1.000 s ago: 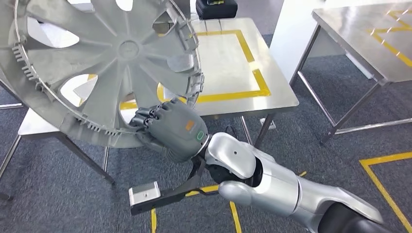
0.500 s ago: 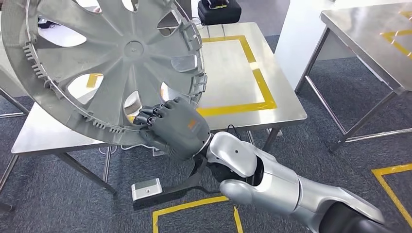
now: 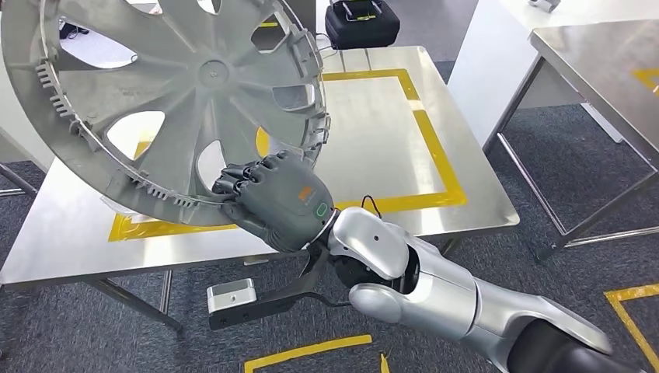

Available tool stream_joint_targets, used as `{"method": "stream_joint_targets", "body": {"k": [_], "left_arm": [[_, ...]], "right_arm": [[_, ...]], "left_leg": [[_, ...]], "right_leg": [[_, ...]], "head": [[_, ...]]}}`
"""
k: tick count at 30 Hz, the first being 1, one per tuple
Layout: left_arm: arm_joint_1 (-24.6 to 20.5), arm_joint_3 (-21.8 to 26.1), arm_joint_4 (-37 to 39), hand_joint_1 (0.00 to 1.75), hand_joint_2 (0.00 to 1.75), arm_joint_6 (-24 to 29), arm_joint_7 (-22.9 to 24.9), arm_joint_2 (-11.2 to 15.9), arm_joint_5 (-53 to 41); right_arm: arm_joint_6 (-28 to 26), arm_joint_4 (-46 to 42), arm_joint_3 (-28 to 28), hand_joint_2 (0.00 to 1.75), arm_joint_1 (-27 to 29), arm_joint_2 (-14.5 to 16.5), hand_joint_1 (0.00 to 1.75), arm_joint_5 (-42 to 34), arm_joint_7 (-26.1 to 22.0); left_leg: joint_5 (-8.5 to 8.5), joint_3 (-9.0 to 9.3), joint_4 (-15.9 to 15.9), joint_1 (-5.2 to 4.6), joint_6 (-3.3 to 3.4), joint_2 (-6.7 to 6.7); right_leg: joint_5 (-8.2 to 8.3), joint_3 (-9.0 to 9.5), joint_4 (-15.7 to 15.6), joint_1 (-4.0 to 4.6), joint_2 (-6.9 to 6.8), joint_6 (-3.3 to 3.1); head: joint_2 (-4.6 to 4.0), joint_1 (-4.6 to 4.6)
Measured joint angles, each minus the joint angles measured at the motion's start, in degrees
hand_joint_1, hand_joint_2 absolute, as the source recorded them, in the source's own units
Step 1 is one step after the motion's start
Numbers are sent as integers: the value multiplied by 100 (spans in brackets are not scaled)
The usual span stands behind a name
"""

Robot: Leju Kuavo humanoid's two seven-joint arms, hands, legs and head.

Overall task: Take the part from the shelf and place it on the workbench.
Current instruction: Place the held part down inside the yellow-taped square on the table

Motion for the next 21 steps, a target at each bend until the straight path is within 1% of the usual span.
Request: {"method": "stream_joint_targets", "body": {"k": [1, 2, 3, 4, 5, 6, 8, 9, 10, 11, 13, 15, 18, 21], "left_arm": [[-7, 0, -2, 0, 175, -40, -3, 1, 0], [-13, 0, -2, 0, 175, -68, -4, 3, -1], [-17, 0, -2, 0, 175, -85, -4, 5, -1], [-17, 0, -2, 0, 175, -92, -2, 5, -2], [-16, 0, -2, 0, 175, -92, 1, 3, -2], [-16, 0, -3, 0, 175, -92, 3, -1, -3], [-22, 0, -4, 0, 175, -92, 5, -24, -10], [-32, 0, -3, 0, 175, -92, 5, -35, -13], [-44, 0, -1, 0, 175, -90, 5, -44, -15], [-53, 0, 1, 0, 175, -88, 6, -46, -15], [-61, 0, 2, 0, 175, -79, 9, -38, -13], [-64, 0, 3, 0, 175, -69, 9, -37, -6], [-80, 0, 3, 0, 175, -63, -14, -37, 2], [-81, 0, 3, 0, 175, -88, -37, -27, 1]], "right_arm": [[3, 46, -12, 175, 1, -2, 175, -11, 18], [7, 112, -21, 175, 4, -4, 175, -20, 35], [9, 199, -36, 175, 13, -5, 175, -28, 57], [10, 308, -63, 175, 23, -7, 175, -43, 83], [10, 436, -106, 175, 29, -8, 175, -63, 101], [10, 583, -166, 175, 31, -7, 175, -86, 110], [27, 935, -300, 175, 0, 4, 175, -131, 105], [47, 1149, -361, 175, -42, 26, 175, -153, 93], [76, 1389, -416, 175, -99, 63, 175, -173, 79], [104, 1662, -470, 175, -165, 118, 175, -193, 62], [142, 2282, -594, 175, -310, 267, 175, -239, 32], [152, 2942, -711, 175, -437, 424, 175, -268, 22], [161, 3926, -847, 175, -585, 639, 175, -287, 20], [197, 4861, -989, 175, -729, 798, 175, -310, 20]], "left_leg": [[-42, 47, -13, 2, 19, -6], [-90, 93, -18, 0, 34, -10], [-142, 142, -20, -4, 41, -16], [-195, 200, -20, -10, 44, -26], [-251, 269, -19, -18, 45, -38], [-308, 349, -19, -27, 43, -53], [-423, 507, -17, -45, 25, -78], [-471, 553, -16, -55, 3, -89], [-508, 575, -19, -62, -23, -94], [-533, 577, -10, -72, -48, -97], [-541, 586, -14, -84, -58, -92], [-532, 622, -42, -89, -45, -86], [-551, 668, -126, -90, -65, -80], [-554, 684, -161, -91, -80, -80]], "right_leg": [[-77, -229, 356, -7, -8, 25], [-217, -499, 729, -9, -12, 43], [-375, -755, 1026, -11, -13, 51], [-477, -949, 1180, -10, -13, 50], [-450, -1056, 1151, -5, -13, 36], [-259, -1072, 934, 5, -13, 10], [431, -962, 178, 45, -17, -86], [689, -908, -142, 70, -24, -127], [860, -873, -339, 87, -29, -160], [923, -857, -421, 93, -33, -172], [958, -819, -447, 86, -23, -162], [952, -807, -459, 81, -12, -163], [928, -806, -459, 83, -10, -196], [917, -806, -459, 86, -14, -211]], "head": [[0, 9], [0, 15], [0, 17], [0, 17], [0, 19], [0, 21], [0, 26], [0, 27], [0, 26], [0, 22], [0, 18], [0, 16], [0, 15], [0, 16]]}}
